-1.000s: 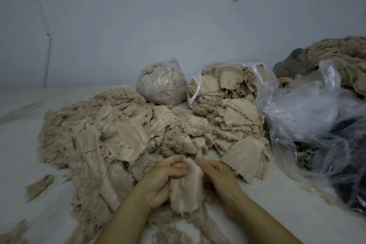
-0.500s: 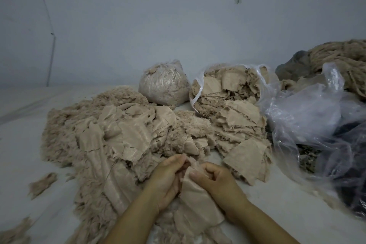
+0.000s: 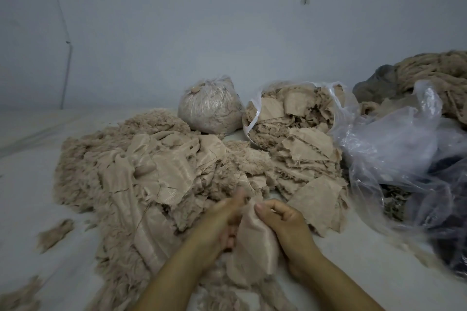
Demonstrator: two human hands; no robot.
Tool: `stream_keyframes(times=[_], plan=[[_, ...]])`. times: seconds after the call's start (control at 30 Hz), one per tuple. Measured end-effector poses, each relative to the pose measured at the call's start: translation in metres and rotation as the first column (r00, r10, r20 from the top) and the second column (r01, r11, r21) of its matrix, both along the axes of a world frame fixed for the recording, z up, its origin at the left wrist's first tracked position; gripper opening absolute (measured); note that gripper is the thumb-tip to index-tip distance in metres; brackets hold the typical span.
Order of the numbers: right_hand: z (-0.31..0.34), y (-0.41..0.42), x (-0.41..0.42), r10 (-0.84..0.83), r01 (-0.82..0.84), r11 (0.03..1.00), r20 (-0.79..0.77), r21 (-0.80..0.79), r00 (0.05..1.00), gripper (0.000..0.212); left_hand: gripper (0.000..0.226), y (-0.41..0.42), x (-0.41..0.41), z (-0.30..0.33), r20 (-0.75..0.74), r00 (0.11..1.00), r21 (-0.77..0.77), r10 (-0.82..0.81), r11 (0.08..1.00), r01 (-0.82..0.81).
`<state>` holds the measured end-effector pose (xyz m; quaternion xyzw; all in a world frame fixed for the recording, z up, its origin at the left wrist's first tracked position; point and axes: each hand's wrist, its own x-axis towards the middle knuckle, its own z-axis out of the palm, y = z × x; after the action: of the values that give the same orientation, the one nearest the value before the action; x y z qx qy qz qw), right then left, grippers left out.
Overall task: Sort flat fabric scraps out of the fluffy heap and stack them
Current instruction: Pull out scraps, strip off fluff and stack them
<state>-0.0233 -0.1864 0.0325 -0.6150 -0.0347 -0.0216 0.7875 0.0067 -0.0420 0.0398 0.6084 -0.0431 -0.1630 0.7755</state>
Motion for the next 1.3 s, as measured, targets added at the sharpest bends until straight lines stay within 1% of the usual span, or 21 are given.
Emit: stream_keyframes(times=[0.03,0.1,0.13,0.2,0.33,0.4,0.47,0.57,0.63,0.7,0.73,0.77,0.83,0.9,0.97,1.03,1.1,1.17,1.23,1.27,1.3], plan=[[-0.001,0.001,0.001,-0.076,0.076,0.997,0.014,-0.025,0.997,0.011,0.031,-0.004,-0.004,-0.002,0.075,0.997,0.074,-0.025,0.997,0.019],[-0.002,0.0,0.002,-0.213,0.218,0.968,0.048,-0.124,0.976,0.012,0.016,-0.009,-0.005,-0.004,0.177,0.981,0.125,0.076,0.987,-0.099],[-0.002,-0.001,0.003,-0.252,0.259,0.951,0.059,-0.167,0.966,0.014,0.017,-0.009,-0.004,-0.003,0.203,0.971,0.134,0.127,0.979,-0.156],[-0.002,-0.002,0.003,-0.277,0.283,0.941,0.057,-0.185,0.959,0.014,0.021,-0.007,-0.002,0.0,0.248,0.955,0.153,0.165,0.966,-0.207],[0.002,-0.007,0.006,-0.361,0.366,0.919,0.063,-0.143,0.93,0.01,0.026,-0.005,-0.001,0.002,0.354,0.926,0.306,0.132,0.919,-0.248],[0.01,-0.013,0.008,-0.385,0.391,0.916,0.077,-0.092,0.92,0.008,0.027,-0.001,0.002,0.002,0.367,0.917,0.331,0.154,0.9,-0.283],[0.018,-0.023,0.011,-0.438,0.444,0.894,0.087,-0.066,0.895,0.01,0.027,0.006,0.005,0.001,0.35,0.917,0.293,0.192,0.907,-0.302],[0.028,-0.037,0.015,-0.51,0.516,0.851,0.083,-0.095,0.856,0.019,0.035,0.014,0.006,0.001,0.285,0.932,0.214,0.225,0.933,-0.29],[0.03,-0.035,0.016,-0.495,0.502,0.852,0.082,-0.147,0.865,0.024,0.051,0.008,0.005,0.003,0.166,0.971,0.093,0.171,0.978,-0.188],[0.031,-0.027,0.016,-0.453,0.462,0.866,0.09,-0.192,0.887,0.026,0.068,-0.002,0.001,0.001,0.019,1.0,0.011,0.011,1.0,-0.012],[0.03,-0.023,0.016,-0.423,0.432,0.881,0.087,-0.192,0.902,0.025,0.073,-0.007,-0.002,0.001,-0.049,0.995,-0.012,-0.089,0.996,0.089],[0.03,-0.019,0.015,-0.39,0.397,0.898,0.076,-0.188,0.918,0.024,0.074,-0.009,-0.006,0.001,-0.093,0.978,-0.047,-0.189,0.982,0.185],[0.029,-0.015,0.014,-0.303,0.307,0.937,0.05,-0.168,0.952,0.02,0.066,-0.009,-0.01,0.001,-0.083,0.943,-0.135,-0.321,0.942,0.308],[0.028,-0.014,0.012,-0.234,0.237,0.961,0.038,-0.14,0.971,0.02,0.064,-0.008,-0.01,0.0,-0.042,0.954,-0.212,-0.298,0.935,0.283],[0.027,-0.016,0.012,-0.236,0.244,0.959,0.071,-0.143,0.969,0.019,0.067,-0.006,-0.006,-0.001,-0.055,0.983,-0.256,-0.176,0.954,0.157],[0.024,-0.018,0.013,-0.25,0.264,0.953,0.108,-0.151,0.962,0.019,0.058,-0.005,-0.005,-0.001,-0.074,0.982,-0.317,-0.171,0.938,0.14],[0.02,-0.019,0.012,-0.25,0.267,0.952,0.122,-0.151,0.961,0.019,0.054,-0.006,-0.006,-0.001,-0.057,0.985,-0.3,-0.163,0.944,0.138],[0.018,-0.019,0.011,-0.242,0.254,0.957,0.102,-0.138,0.965,0.025,0.058,-0.009,-0.005,-0.002,-0.03,0.998,-0.231,-0.046,0.972,0.038],[0.02,-0.019,0.01,-0.181,0.179,0.973,0.002,-0.147,0.984,0.045,0.057,-0.009,-0.004,-0.002,0.024,1.0,-0.2,0.014,0.98,-0.009],[0.022,-0.019,0.009,-0.096,0.079,0.986,-0.111,-0.145,0.989,0.051,0.058,-0.008,-0.004,-0.001,0.06,0.998,-0.18,-0.001,0.984,0.011],[0.025,-0.018,0.008,0.025,-0.051,0.994,-0.249,-0.099,0.968,0.05,0.06,-0.006,-0.005,0.0,0.104,0.994,-0.144,-0.03,0.989,0.045]])
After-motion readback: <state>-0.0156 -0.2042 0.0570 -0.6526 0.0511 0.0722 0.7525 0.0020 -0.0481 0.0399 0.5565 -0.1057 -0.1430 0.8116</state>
